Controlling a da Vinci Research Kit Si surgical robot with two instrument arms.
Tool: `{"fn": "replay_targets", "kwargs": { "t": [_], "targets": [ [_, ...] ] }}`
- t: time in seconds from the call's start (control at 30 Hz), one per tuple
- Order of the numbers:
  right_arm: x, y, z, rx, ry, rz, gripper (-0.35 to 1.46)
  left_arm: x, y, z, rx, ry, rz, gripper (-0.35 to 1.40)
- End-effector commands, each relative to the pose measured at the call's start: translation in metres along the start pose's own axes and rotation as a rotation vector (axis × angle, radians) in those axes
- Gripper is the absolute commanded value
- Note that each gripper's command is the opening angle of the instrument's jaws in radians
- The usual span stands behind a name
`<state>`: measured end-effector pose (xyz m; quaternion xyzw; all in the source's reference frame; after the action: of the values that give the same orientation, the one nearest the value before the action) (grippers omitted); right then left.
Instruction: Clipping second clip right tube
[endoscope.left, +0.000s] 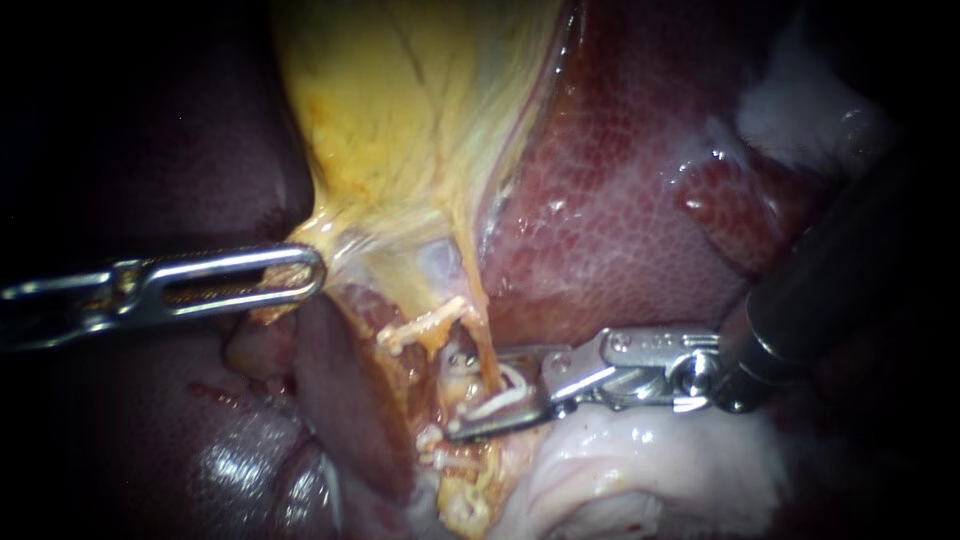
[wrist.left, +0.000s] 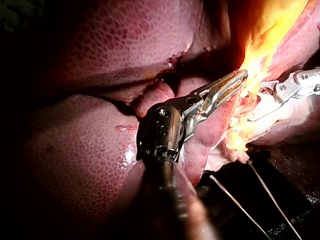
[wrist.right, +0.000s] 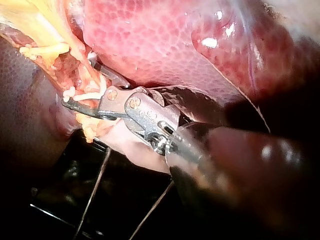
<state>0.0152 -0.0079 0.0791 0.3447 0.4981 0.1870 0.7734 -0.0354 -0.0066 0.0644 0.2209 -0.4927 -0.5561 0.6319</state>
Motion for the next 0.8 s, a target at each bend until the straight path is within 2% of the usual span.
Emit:
{"fn": "replay_targets", "kwargs": {
  "t": [0.03, 0.1, 0.23, 0.73, 0.8],
  "targets": [
    [-0.0002, 0.0001, -0.0001, 0.007, -0.007, 0.0, 0.49, 0.0, 0.0, 0.0, 0.0, 0.0, 0.0, -0.35],
    [-0.0003, 0.0001, -0.0004, 0.007, -0.017, 0.005, 0.4, 0.0, 0.0, 0.0, 0.0, 0.0, 0.0, -0.35],
    [-0.0007, 0.0, -0.0012, -0.007, -0.036, 0.044, -0.35, 0.0, 0.0, 0.0, 0.0, 0.0, 0.0, -0.35],
    [-0.0008, 0.0002, -0.0013, -0.008, -0.039, 0.055, -0.35, 0.0001, -0.0001, 0.0, -0.001, 0.0, 0.0, -0.35],
    [-0.0007, 0.0003, -0.0014, -0.025, -0.032, 0.056, 0.07, 0.0001, -0.0001, 0.0001, -0.001, 0.0, 0.0, -0.35]
  ]
}}
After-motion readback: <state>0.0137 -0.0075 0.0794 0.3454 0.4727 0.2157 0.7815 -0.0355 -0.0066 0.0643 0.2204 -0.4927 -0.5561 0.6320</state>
